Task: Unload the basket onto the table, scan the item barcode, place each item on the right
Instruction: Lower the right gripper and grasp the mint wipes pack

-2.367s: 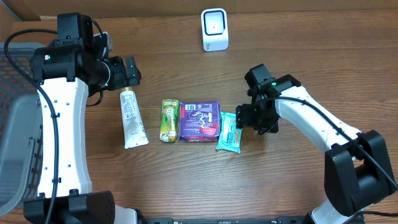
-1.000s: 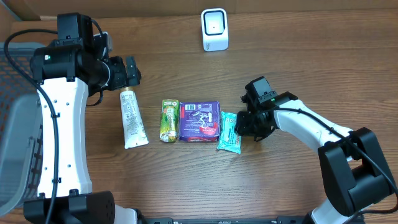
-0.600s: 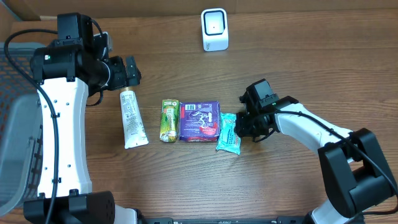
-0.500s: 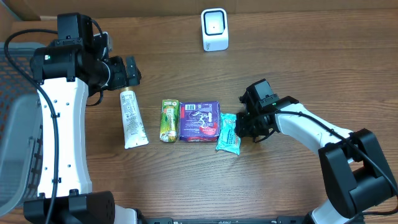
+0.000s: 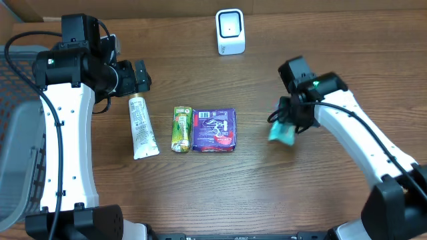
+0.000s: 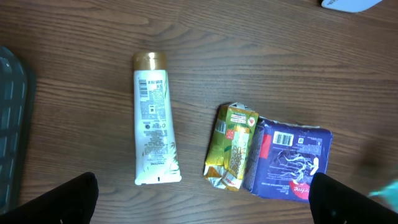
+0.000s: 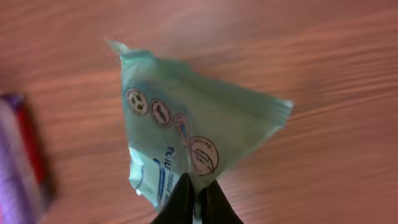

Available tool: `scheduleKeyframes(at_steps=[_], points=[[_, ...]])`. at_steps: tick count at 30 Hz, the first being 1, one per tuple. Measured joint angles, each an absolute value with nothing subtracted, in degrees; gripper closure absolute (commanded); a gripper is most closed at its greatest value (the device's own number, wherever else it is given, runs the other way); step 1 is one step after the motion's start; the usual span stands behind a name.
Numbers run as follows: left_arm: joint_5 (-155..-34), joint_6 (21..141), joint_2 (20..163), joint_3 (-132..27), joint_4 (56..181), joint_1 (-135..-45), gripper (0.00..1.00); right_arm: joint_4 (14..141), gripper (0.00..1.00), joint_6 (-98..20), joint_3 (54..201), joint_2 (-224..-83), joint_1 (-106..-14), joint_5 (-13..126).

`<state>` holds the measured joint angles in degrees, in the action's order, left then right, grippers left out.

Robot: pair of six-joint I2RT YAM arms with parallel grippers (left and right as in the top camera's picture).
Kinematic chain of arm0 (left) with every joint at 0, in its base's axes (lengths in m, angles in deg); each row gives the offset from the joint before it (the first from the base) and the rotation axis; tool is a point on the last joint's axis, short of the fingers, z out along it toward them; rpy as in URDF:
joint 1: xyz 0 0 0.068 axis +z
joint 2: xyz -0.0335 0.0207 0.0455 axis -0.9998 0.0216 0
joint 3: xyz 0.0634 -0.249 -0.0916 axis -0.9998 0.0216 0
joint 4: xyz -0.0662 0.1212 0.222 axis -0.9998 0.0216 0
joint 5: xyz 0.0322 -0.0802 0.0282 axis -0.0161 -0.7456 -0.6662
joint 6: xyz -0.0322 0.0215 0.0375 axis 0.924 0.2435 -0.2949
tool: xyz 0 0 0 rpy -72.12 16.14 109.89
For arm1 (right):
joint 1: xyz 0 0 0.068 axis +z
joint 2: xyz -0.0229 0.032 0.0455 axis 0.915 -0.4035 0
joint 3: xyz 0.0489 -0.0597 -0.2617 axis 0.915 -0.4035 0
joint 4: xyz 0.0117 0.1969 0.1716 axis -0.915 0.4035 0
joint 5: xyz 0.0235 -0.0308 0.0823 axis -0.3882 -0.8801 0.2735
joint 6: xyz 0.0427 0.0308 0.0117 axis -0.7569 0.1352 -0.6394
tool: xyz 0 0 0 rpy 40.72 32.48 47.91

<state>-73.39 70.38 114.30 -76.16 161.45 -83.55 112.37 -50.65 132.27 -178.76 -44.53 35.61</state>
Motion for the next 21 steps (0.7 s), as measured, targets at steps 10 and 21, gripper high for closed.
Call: scheduleKeyframes(at_steps=[10,21], points=[[-73.41,70.38,114.3,-76.16,161.45,-83.55,0.01,119.34,0.96,-53.99,133.89,-190.35,-39.61,10.06],[-73.41,70.38,114.3,-76.16,161.45,-83.55,0.01,114.99,0.72,-54.34,134.2,-197.8,-30.17,9.8]])
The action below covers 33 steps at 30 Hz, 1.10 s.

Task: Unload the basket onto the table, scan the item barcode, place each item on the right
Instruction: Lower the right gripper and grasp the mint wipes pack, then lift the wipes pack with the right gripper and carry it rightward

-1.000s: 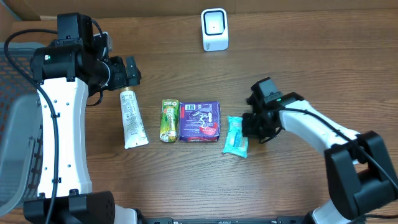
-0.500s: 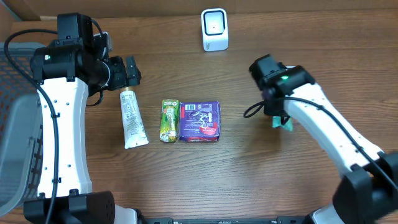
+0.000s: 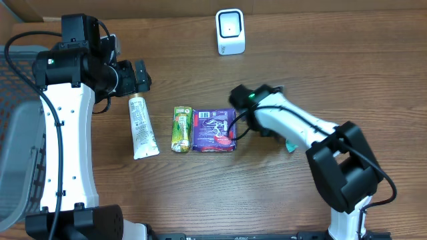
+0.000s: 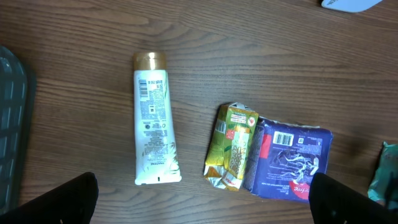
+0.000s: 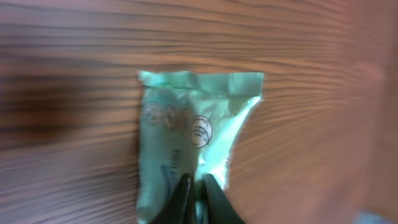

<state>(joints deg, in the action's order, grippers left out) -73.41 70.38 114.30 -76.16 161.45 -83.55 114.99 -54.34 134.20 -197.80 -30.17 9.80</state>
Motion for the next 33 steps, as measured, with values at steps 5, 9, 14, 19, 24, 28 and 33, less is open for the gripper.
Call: scheduleKeyframes(at_steps=[5,9,14,19,24,28,33], points=[[-73.39,70.38,114.3,-76.16,161.43,-83.55,0.0,111.38,0.61,-52.31,134.63,-197.8,-25.43,18.34],[-73.41,70.38,114.3,-76.16,161.45,-83.55,0.0,109.66,0.51,-51.02,134.63,-197.8,-24.09,24.29],[-73.41,70.38,114.3,-76.16,161.45,-83.55,0.0,110.35,0.47,-49.84,135.29,-197.8,-23.79,30.82],[-73.41,70.38,114.3,-76.16,161.45,-83.55,0.0,112.74,0.42,-51.83,140.84,-197.06,-26.17,36.22],[-73.39,70.38,114.3,-76.16,161.43,-83.55,0.0,113.0,0.37,-51.83,144.51,-190.46,-34.87,42.76],[-73.39,70.38,114.3,-76.16,161.43,-83.55,0.01,115.51,0.37,-47.32,145.41,-185.63,-45.6,49.44],[-73.41,70.38,114.3,-76.16,161.45,-83.55,0.01,116.52,0.23,-43.96,141.19,-185.54,-52.48,56.74]])
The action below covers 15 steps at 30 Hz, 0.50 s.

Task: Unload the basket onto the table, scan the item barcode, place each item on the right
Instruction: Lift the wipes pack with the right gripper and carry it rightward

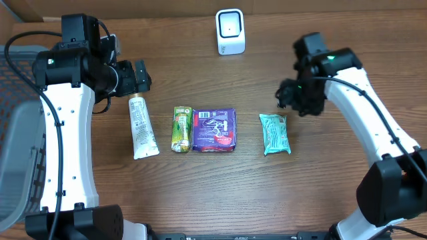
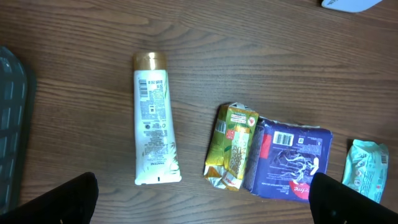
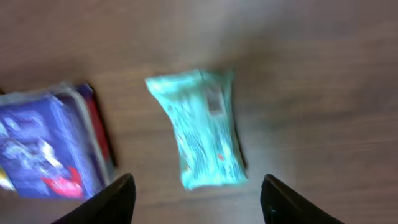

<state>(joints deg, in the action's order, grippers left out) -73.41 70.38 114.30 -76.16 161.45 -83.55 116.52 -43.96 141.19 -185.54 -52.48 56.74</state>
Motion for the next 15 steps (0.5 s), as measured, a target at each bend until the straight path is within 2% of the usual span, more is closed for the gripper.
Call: scheduleKeyframes(at_steps=[4,8,15], points=[[-73.41,70.38,114.3,-76.16,161.45,-83.55,0.01,115.91,0.23,-44.33,133.8,-185.56,-54.28,64.33],[-73.39,70.38,114.3,-76.16,161.43,-83.55,0.0,115.47,0.33,-44.57,127.59,-185.65,-53.62,70.16],[-73.39,70.38,114.3,-76.16,161.43,-83.55,0.0,114.4,0.38,-44.46,121.52,-185.76,-49.71,72.98]])
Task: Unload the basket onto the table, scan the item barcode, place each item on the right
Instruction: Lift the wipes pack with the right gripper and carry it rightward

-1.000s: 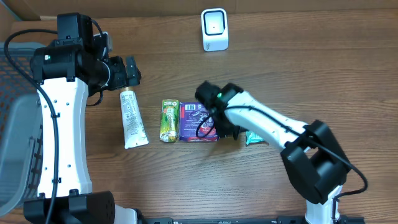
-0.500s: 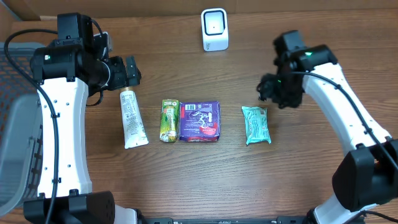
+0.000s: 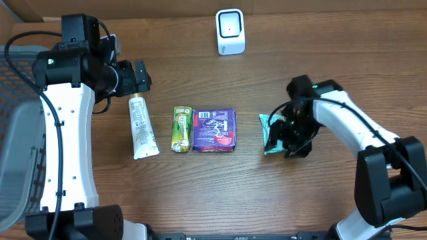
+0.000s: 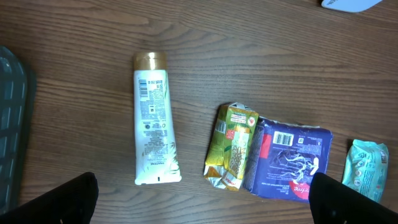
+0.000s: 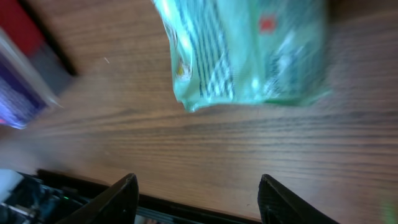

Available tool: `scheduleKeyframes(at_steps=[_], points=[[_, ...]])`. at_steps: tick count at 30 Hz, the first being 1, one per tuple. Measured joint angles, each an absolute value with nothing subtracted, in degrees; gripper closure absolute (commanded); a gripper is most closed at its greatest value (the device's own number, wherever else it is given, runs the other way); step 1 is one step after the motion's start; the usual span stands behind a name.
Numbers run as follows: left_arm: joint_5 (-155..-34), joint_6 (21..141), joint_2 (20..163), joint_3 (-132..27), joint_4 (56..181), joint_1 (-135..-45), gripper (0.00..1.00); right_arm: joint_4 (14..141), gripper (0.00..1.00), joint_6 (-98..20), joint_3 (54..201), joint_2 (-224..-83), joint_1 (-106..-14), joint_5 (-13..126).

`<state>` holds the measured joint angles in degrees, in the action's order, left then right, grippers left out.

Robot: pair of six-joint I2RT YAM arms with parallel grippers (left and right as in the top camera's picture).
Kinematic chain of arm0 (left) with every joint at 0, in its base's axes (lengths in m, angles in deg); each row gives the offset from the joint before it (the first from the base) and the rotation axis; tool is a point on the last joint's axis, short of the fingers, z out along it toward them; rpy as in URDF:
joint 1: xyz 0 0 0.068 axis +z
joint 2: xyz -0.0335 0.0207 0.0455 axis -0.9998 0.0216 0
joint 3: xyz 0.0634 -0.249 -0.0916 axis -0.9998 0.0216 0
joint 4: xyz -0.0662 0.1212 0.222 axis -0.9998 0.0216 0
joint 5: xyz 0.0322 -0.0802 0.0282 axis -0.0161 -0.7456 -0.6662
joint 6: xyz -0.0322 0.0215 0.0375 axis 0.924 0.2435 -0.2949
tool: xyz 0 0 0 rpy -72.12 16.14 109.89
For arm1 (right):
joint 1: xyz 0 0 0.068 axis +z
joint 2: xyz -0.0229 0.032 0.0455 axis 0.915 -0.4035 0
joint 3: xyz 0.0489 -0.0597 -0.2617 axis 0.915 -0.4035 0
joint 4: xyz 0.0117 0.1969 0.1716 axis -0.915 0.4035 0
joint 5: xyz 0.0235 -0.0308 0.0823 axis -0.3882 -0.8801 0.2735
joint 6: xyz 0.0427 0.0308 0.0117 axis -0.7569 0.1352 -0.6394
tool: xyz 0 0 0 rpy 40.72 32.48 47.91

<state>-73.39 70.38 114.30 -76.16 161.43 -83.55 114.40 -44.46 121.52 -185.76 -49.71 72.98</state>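
Note:
The teal tissue packet [image 3: 269, 134] lies flat on the table, right of the purple packet [image 3: 215, 129]. My right gripper [image 3: 294, 138] hovers low over the teal packet's right side, open and holding nothing. In the right wrist view the teal packet [image 5: 242, 56] fills the top, beyond the open right gripper [image 5: 198, 202]. The white scanner [image 3: 230, 31] stands at the back centre. My left gripper [image 3: 141, 75] is at the back left, open, above the white tube [image 3: 141, 127]. The left wrist view shows the teal packet [image 4: 367, 171] at its right edge.
A green-yellow packet [image 3: 181, 129] lies between the tube and the purple packet. A grey wire basket [image 3: 13, 133] sits at the left edge. The left wrist view takes in the tube [image 4: 154, 118], green-yellow packet [image 4: 231, 146] and purple packet [image 4: 289, 158].
My right gripper has moved from behind the teal packet to low over its right side, closer to the front edge. It is still open. The left arm and the items have not moved.
My right gripper first held the teal packet pinched above the table at the right. Then it was near the purple packet, still shut on the packet. Later the packet lay flat right of the purple packet with the gripper open behind it. Now the gripper is low beside it.

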Motion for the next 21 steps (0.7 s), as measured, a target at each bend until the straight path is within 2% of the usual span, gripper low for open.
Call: scheduleKeyframes(at_steps=[8,21], points=[[-73.41,70.38,114.3,-76.16,161.43,-83.55,0.01,105.02,0.38,-44.48,115.05,-185.76,-48.05,70.47],[-73.39,70.38,114.3,-76.16,161.45,-83.55,0.01,92.15,0.41,-46.28,113.21,-185.56,-50.47,54.65]])
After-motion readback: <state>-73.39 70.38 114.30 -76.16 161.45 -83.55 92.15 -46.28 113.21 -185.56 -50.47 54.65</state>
